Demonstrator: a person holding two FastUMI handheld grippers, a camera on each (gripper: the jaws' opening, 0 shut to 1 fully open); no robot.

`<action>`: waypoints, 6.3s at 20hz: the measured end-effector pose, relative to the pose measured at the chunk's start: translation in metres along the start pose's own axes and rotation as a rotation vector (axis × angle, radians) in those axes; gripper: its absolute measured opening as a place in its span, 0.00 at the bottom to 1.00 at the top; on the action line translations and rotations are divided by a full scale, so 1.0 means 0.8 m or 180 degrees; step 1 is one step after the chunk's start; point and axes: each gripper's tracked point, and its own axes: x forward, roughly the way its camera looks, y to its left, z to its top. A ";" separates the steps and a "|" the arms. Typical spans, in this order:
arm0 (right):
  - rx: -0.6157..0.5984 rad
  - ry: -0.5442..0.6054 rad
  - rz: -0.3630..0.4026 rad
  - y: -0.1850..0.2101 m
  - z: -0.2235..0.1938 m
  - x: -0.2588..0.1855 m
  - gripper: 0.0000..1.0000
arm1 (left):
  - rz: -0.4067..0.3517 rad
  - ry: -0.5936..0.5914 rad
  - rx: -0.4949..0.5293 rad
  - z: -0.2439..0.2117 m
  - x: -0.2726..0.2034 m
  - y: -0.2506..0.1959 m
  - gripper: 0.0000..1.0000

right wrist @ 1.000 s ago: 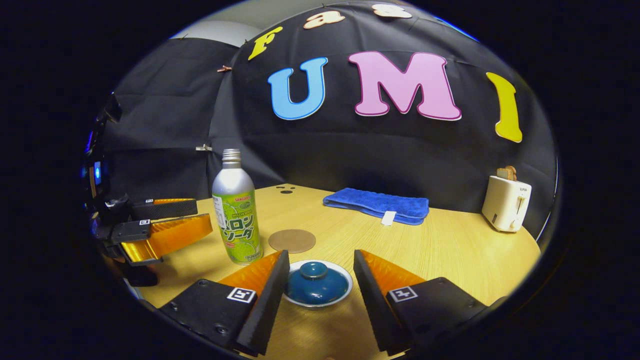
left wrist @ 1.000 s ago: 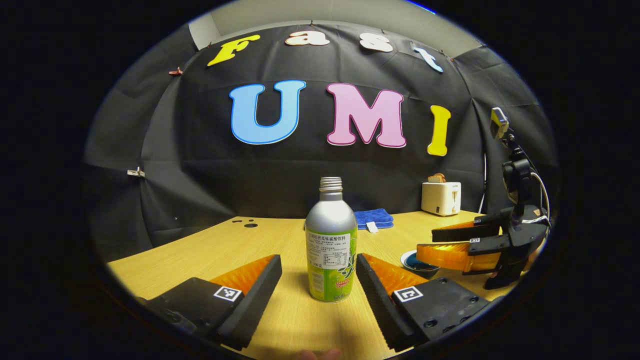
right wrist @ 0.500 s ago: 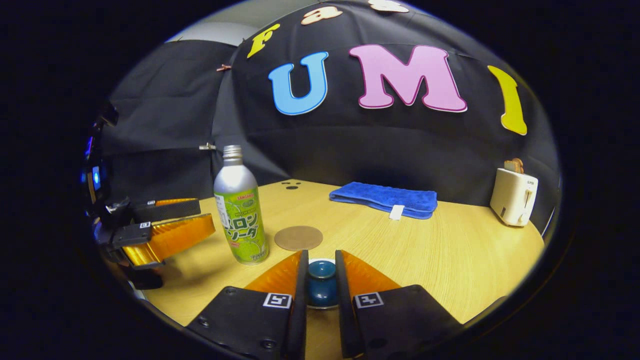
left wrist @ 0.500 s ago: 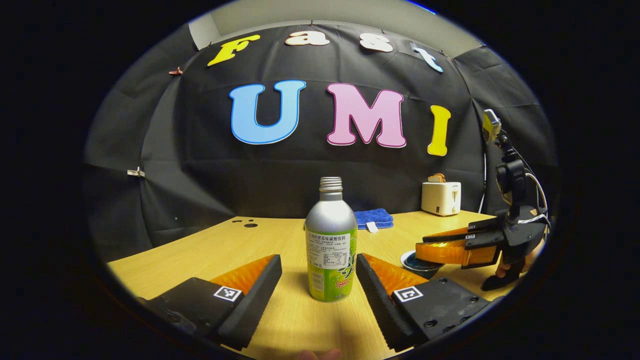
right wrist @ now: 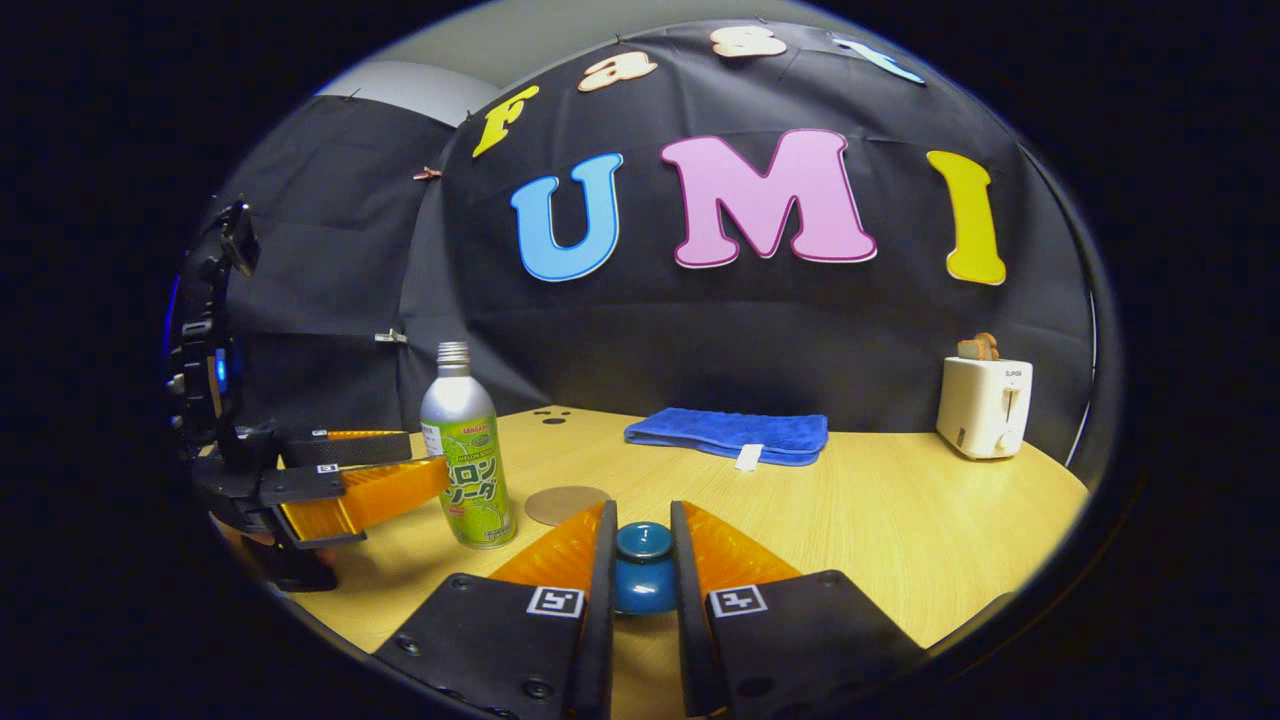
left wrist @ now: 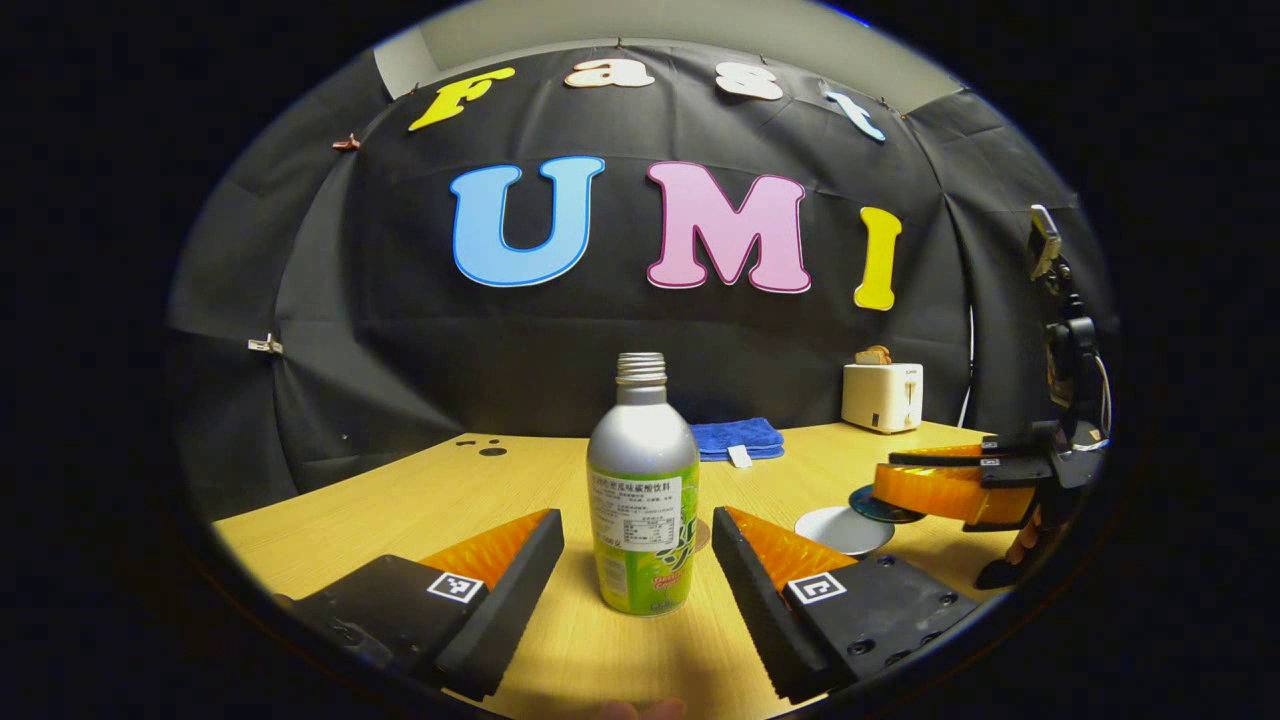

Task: Open the teacup lid with one hand, grasp the water bottle and pour water into the teacup with the other hand; after pouring, place the water bottle on the coaster and then close the teacup lid.

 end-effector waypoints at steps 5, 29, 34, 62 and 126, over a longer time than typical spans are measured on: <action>-0.0001 -0.0066 -0.0123 -0.032 0.004 -0.029 0.31 | 0.0158 0.0008 -0.0005 -0.001 0.036 0.007 0.95; 0.0002 -0.0088 -0.0450 -0.123 0.008 -0.055 0.31 | -0.0029 0.0262 0.4002 0.009 0.024 -0.039 0.79; -0.0001 -0.0088 -0.0448 -0.123 0.008 -0.055 0.31 | -0.0106 0.0260 0.4733 0.005 0.030 -0.044 0.79; -0.0001 -0.0087 -0.0442 -0.124 0.008 -0.056 0.31 | -0.0133 0.0120 0.6417 0.029 0.050 -0.040 0.78; 0.0001 -0.0089 -0.0455 -0.125 0.009 -0.055 0.30 | -0.0586 -0.0123 0.0321 0.026 0.178 -0.042 0.79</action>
